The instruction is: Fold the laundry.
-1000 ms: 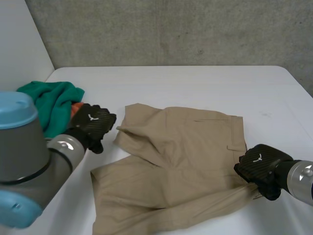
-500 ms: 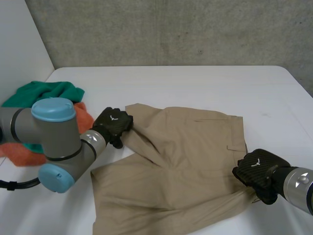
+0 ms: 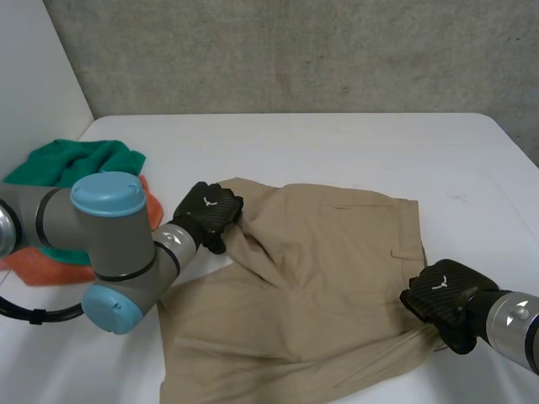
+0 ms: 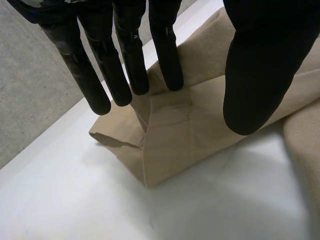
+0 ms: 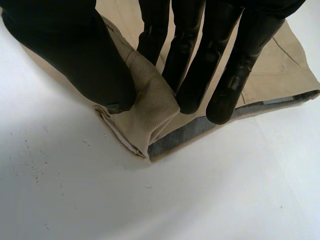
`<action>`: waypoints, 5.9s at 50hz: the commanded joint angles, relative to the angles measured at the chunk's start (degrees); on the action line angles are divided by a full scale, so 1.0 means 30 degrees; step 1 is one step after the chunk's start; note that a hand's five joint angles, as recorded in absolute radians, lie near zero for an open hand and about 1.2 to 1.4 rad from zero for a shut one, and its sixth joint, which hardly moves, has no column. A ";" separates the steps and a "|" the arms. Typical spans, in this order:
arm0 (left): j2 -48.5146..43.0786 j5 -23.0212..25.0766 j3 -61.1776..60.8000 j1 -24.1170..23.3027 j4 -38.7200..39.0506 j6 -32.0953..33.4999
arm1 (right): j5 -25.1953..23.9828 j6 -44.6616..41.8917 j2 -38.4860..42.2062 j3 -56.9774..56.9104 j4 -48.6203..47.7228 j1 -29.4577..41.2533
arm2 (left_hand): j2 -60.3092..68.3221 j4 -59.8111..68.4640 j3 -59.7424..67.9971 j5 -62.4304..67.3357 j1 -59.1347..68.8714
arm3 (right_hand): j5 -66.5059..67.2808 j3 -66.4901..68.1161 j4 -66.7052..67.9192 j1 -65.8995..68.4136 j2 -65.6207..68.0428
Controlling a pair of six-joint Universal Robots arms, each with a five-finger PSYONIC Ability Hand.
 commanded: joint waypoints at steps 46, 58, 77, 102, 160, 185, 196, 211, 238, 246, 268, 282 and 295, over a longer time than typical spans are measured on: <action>0.1805 -0.4025 -0.2627 0.0041 0.1091 0.2535 | -0.0100 0.0030 0.0020 0.0465 -0.0615 -0.0369 | 1.4294 1.4325 1.4241 1.4361 1.4012 | 0.4271 0.3883 0.3958 0.8446 0.4374; 0.3712 -0.4846 -0.4621 -0.0223 0.0975 0.2593 | -0.0130 0.0088 -0.0010 0.0524 -0.0761 -0.0310 | 1.4294 1.4325 1.4241 1.4361 1.4012 | 0.4271 0.3883 0.3958 0.8446 0.4374; 0.3826 -0.5900 -0.4387 0.0069 0.0037 0.2477 | -0.0188 0.0469 -0.0039 0.0524 -0.0878 -0.0281 | -0.0328 -0.0298 -0.0382 -0.0262 -0.0611 | 0.4271 0.3883 0.3958 0.8446 0.4374; 1.1915 -0.4143 -0.8927 -0.2742 -0.8369 -0.3881 | 0.0046 0.4805 0.0078 -0.0092 -0.3661 -0.0281 | -0.2464 -0.2433 -0.2517 -0.2397 -0.2746 | 0.4271 0.3883 0.3958 0.8446 0.4374; -0.1434 -0.6633 0.4568 -0.2188 0.4307 0.6723 | 0.4265 0.4864 0.7339 -0.9256 -1.0076 0.1887 | 1.4294 1.4325 1.4241 1.4361 1.4012 | 0.4271 0.3883 0.3958 0.8446 0.4374; -0.6078 -0.4288 0.8418 -0.2069 0.9177 0.5847 | 0.7781 0.4389 1.4588 -1.9139 -1.0928 0.2972 | -0.9023 -0.8993 -0.9077 -0.8957 -0.9306 | -1.9062 -1.9450 -1.9375 -1.4888 -1.8959; 0.0602 -0.5404 0.1682 -0.1718 0.7248 0.1748 | 0.4563 0.8349 0.7788 -1.3751 -0.5607 0.2505 | -0.9023 -0.8993 -0.9077 -0.8957 -0.9306 | -1.9062 -1.9450 -1.9375 -1.4888 -1.8959; 0.4269 -0.3411 -0.3449 -0.1338 0.1795 -0.3530 | 0.2246 0.9141 0.7868 -0.8296 -0.5971 0.0336 | -0.8967 -0.8937 -0.9021 -0.8901 -0.9250 | -1.4608 -1.4997 -1.4922 -1.0434 -1.4505; 0.5323 -0.3528 -0.3918 -0.1044 0.1560 -0.3588 | 0.1424 0.7826 0.6819 -0.6480 -0.8115 -0.2710 | -0.8911 -0.8881 -0.8965 -0.8845 -0.9194 | 0.4271 0.3883 0.3958 0.8446 0.4374; 0.5821 -0.3528 -0.4241 -0.1073 0.1560 -0.3618 | 0.1218 0.5713 0.6172 -0.5980 -0.8115 -0.3269 | -0.8911 -0.8881 -0.8965 -0.8845 -0.9194 | 0.4271 0.3883 0.3958 0.8446 0.4374; 0.7080 -0.3645 -0.4739 -0.0225 0.1560 -0.3647 | 0.0458 0.5860 0.5233 -1.0165 -0.8115 0.1820 | -0.8967 -0.8937 -0.9021 -0.8901 -0.9250 | 0.4271 0.3883 0.3958 0.8446 0.4374; 0.8869 -0.3528 -0.6203 0.1855 0.1531 -0.3706 | -0.1829 0.5860 1.2027 -1.5762 -0.7647 1.0674 | -0.9023 -0.8993 -0.9077 -0.8957 -0.9306 | 0.4271 0.3883 0.3958 0.8446 0.4374; 0.7874 -0.3498 -0.4040 0.1476 0.1795 -0.3706 | 0.1304 0.9631 1.0864 -1.6793 -0.5332 1.1321 | -0.9039 -0.9008 -0.9092 -0.8972 -0.9321 | -1.9062 -1.9450 -1.9375 -1.4888 -1.8959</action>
